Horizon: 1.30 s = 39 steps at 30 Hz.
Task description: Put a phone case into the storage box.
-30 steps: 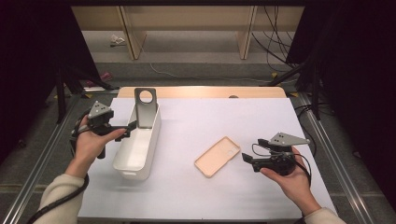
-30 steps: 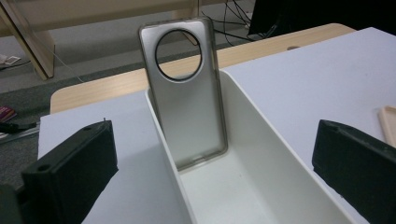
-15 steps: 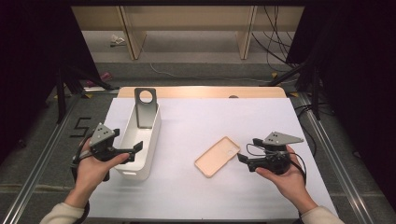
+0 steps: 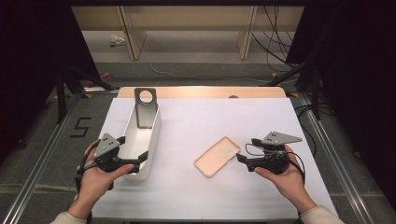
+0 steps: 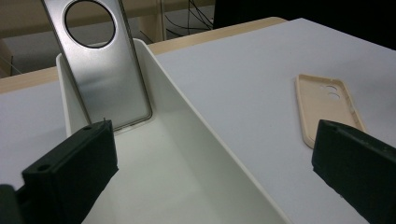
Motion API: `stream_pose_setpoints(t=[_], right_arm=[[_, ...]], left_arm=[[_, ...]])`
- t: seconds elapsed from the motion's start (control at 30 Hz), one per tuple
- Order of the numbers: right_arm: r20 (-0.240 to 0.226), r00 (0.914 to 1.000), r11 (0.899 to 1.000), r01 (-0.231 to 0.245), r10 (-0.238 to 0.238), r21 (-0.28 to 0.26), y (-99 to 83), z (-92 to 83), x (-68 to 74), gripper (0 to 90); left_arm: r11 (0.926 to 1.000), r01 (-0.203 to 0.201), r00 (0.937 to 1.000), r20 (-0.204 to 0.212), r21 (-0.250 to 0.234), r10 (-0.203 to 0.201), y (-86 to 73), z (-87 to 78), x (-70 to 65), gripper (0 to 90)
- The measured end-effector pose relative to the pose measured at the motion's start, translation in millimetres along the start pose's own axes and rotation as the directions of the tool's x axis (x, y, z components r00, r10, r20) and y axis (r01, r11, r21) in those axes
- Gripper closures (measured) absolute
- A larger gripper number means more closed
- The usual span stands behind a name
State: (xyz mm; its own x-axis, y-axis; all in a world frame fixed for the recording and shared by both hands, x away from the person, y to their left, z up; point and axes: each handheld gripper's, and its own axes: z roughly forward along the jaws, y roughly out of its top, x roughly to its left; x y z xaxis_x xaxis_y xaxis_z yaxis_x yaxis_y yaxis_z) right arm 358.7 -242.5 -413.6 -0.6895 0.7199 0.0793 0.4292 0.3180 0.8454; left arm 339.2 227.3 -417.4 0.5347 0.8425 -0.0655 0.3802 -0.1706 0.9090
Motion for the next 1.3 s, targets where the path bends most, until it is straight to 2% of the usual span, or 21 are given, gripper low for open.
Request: stream_pose_setpoints(t=[0.4,0.87,1.0,1.17,1.3], right_arm=[[0.002,1.0,1.0,-0.007,0.007,0.0,1.9,4.2,0.4,16.2],[0.007,0.9999,1.0,-0.008,0.008,-0.002,2.4,2.6,0.5,16.1],[-0.007,1.0,1.0,-0.006,0.006,0.013,2.7,6.0,1.9,16.3],[-0.035,0.9994,0.999,0.007,-0.005,0.047,4.3,13.9,8.5,24.9],[-0.048,0.9987,0.997,0.022,-0.018,0.078,5.3,23.0,15.5,28.6]], left_arm=[[1.0,0.008,1.0,0.002,-0.004,-0.008,0.0,1.1,0.2,0.0],[1.0,-0.002,1.0,0.005,0.002,0.002,0.5,1.9,-0.8,0.0],[1.0,-0.001,1.0,0.004,-0.004,0.001,0.9,2.1,-0.9,0.0],[1.0,-0.003,1.0,0.009,-0.005,0.003,1.5,2.3,-3.0,0.0],[1.0,-0.004,1.0,0.009,0.001,0.004,0.1,3.5,-2.8,0.0]])
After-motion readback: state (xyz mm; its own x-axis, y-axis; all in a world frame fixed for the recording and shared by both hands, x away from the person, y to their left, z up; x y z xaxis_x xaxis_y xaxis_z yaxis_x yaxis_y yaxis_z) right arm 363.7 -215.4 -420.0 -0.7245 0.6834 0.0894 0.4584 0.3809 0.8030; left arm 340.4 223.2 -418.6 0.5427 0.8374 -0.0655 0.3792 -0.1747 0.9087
